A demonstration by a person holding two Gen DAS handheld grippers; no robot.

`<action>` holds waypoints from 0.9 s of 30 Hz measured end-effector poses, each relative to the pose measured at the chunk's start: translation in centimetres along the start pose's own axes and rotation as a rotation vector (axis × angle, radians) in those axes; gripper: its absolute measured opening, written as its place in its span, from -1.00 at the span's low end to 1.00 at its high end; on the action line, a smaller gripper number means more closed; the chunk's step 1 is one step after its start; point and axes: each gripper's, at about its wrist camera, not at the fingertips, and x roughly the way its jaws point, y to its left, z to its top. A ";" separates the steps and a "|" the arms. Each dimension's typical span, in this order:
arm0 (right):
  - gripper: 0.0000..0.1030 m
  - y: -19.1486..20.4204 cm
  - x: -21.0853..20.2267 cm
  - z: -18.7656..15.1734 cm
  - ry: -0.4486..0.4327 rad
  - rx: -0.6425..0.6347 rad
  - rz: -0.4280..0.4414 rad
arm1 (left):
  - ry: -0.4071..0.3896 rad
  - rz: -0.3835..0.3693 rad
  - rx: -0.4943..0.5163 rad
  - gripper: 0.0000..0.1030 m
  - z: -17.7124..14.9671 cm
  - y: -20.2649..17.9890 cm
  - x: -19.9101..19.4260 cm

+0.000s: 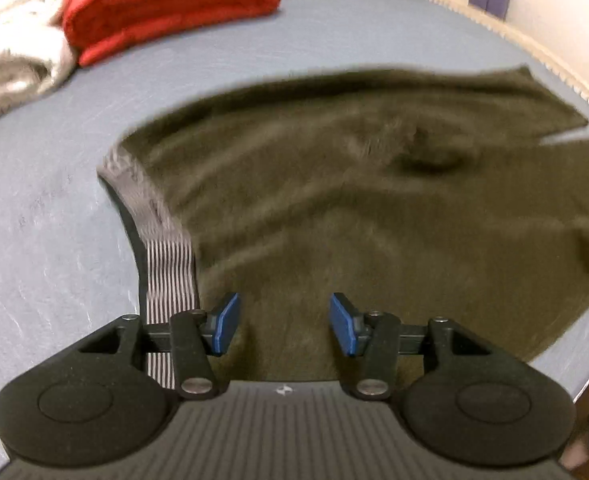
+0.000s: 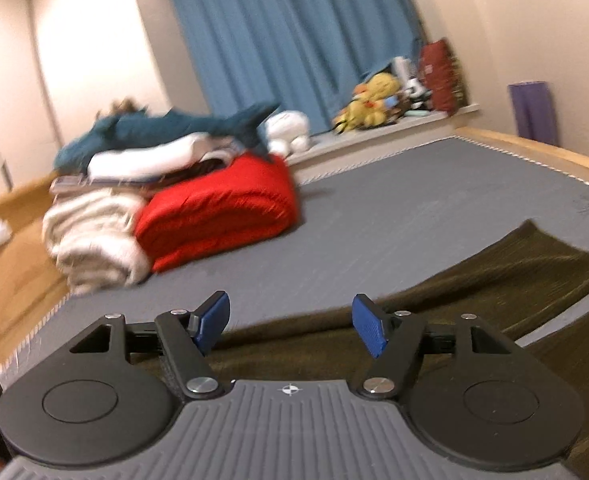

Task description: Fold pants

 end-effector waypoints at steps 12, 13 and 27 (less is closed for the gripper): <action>0.37 2.0 3.9 -3.8 0.150 -0.052 0.024 | 0.109 0.072 0.081 -0.16 -4.3 3.5 1.2; 0.37 2.1 3.8 -3.7 0.151 -0.045 0.026 | 0.115 0.090 0.097 -0.16 -4.4 3.3 1.0; 0.41 3.5 2.8 -3.9 0.130 -0.095 0.061 | -0.004 -0.131 0.254 -0.15 -2.9 -4.0 0.0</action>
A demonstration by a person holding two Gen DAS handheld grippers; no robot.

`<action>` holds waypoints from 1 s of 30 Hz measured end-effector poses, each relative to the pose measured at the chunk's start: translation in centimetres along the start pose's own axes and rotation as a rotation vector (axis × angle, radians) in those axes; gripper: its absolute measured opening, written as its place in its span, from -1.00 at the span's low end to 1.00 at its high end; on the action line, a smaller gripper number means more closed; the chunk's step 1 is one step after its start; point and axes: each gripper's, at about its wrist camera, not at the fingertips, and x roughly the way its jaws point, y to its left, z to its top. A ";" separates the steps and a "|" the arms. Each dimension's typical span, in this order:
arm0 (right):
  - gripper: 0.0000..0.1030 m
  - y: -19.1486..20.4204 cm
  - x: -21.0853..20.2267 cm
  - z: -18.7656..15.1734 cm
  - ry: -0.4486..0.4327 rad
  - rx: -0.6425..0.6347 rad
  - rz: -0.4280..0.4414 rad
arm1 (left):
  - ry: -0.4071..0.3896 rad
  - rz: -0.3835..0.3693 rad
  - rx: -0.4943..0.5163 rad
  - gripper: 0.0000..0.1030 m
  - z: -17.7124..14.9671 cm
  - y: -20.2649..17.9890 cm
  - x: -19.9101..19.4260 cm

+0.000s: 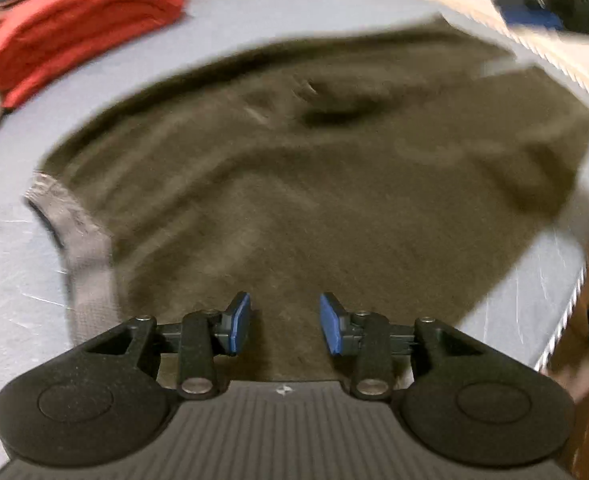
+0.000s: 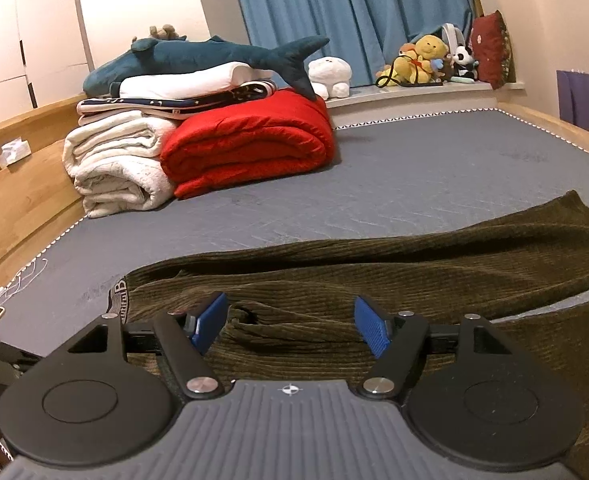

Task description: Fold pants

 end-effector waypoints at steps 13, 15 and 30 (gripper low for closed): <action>0.41 0.5 0.3 -0.4 0.002 -0.006 0.000 | -0.066 0.017 -0.128 0.02 2.8 0.8 -1.2; 0.41 0.6 0.3 -0.4 0.000 -0.013 -0.002 | -0.098 0.048 -0.149 0.02 3.5 0.5 -1.2; 0.23 0.7 -0.5 1.0 -0.126 -0.016 0.022 | -0.355 0.224 -0.365 0.05 5.8 4.2 -4.1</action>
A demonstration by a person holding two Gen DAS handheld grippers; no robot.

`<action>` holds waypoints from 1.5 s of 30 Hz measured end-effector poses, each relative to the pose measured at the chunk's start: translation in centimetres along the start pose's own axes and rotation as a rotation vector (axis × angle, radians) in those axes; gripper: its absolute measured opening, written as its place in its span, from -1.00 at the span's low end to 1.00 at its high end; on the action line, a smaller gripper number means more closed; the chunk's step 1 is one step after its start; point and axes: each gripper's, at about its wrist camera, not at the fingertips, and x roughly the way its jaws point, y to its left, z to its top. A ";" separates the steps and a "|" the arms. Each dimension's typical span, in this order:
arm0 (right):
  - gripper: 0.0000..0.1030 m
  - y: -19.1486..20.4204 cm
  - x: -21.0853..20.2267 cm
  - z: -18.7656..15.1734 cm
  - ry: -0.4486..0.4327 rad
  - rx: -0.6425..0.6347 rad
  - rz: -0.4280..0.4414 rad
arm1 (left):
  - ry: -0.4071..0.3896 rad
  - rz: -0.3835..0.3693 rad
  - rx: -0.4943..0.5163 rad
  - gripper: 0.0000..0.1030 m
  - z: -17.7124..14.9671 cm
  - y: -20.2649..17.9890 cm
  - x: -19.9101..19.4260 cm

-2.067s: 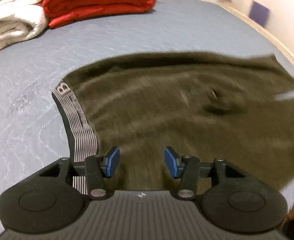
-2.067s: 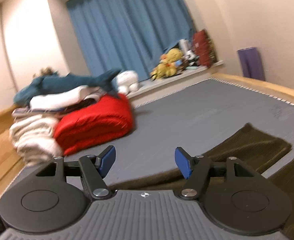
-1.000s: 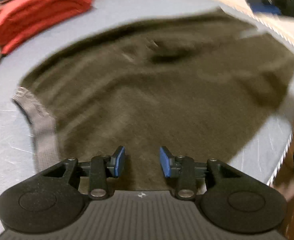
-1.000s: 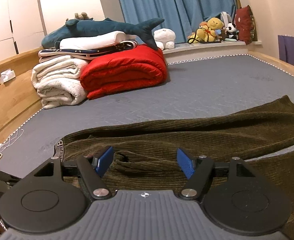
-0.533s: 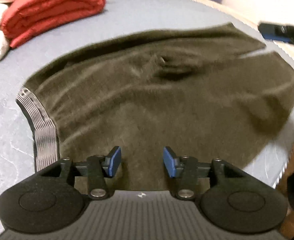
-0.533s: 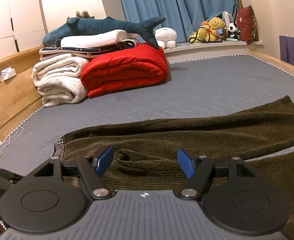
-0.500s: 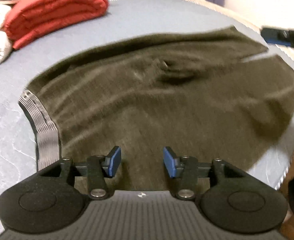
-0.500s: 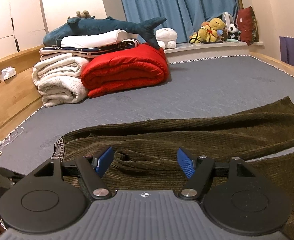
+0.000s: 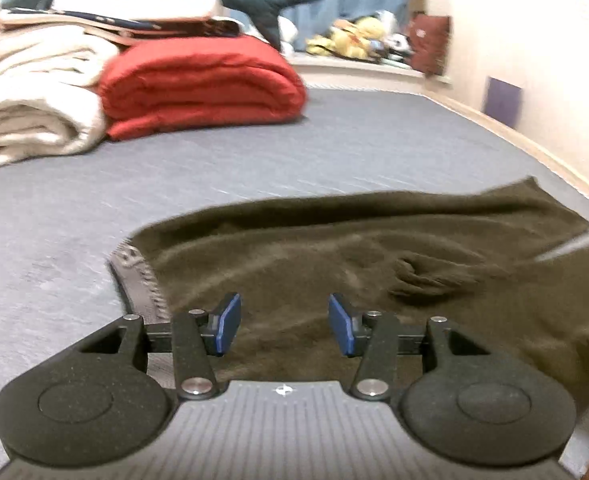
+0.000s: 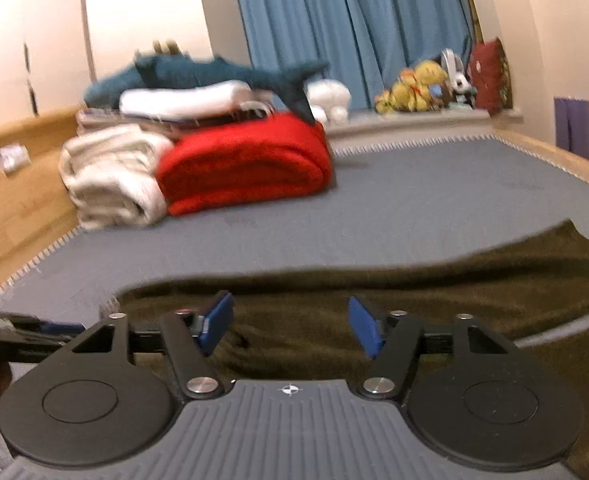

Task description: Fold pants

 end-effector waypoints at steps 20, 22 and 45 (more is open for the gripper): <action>-0.36 -4.5 5.7 2.6 0.026 0.103 -0.125 | 0.012 -0.004 -0.197 -0.91 3.9 3.1 5.5; -0.37 -5.3 6.8 2.3 0.060 0.168 -0.129 | 0.010 -0.011 -0.250 -0.91 4.8 3.4 6.8; -0.32 -5.9 10.2 2.5 0.150 0.291 -0.093 | 0.102 -0.020 -0.911 -0.17 6.7 8.7 22.6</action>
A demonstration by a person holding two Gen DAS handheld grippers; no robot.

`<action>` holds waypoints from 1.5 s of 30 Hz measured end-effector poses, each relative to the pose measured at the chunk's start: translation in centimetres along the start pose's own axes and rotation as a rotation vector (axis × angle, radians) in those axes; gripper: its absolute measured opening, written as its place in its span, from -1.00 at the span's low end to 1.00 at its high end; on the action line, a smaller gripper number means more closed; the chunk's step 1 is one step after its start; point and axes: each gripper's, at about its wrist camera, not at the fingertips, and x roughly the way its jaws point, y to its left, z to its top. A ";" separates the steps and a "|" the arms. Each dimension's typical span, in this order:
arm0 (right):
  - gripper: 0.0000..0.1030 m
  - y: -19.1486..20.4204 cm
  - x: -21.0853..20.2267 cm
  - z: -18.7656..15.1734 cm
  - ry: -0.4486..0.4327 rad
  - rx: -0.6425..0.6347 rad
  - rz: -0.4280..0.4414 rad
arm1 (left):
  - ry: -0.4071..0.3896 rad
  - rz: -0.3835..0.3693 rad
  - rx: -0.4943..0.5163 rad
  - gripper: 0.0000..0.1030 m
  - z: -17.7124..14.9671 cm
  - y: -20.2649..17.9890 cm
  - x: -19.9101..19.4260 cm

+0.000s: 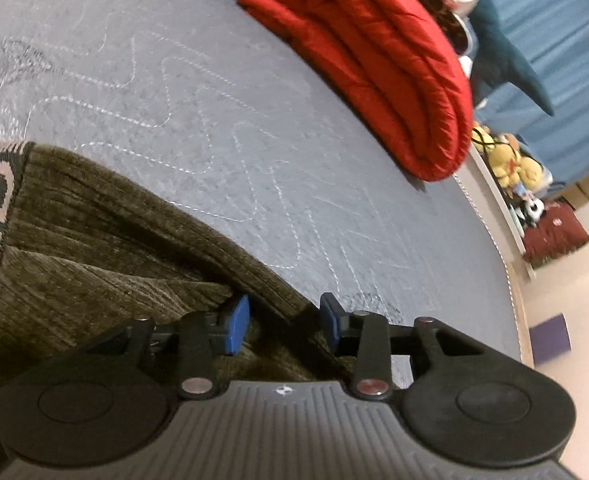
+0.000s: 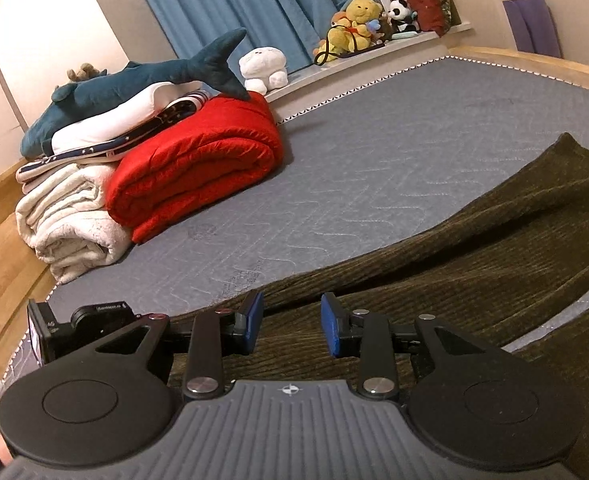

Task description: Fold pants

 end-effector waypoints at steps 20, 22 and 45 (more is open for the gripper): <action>-0.32 0.6 -3.1 -1.2 -0.013 -0.055 -0.033 | 0.013 0.037 -0.054 -0.91 -0.8 -0.7 0.6; -0.32 0.6 -3.6 -1.2 -0.025 -0.085 -0.040 | -0.003 0.038 -0.001 -0.95 -0.9 -1.6 -0.6; -0.36 -20.8 -1.2 4.8 -0.113 0.277 -0.277 | 0.109 0.033 0.401 -0.88 -17.6 2.7 -23.2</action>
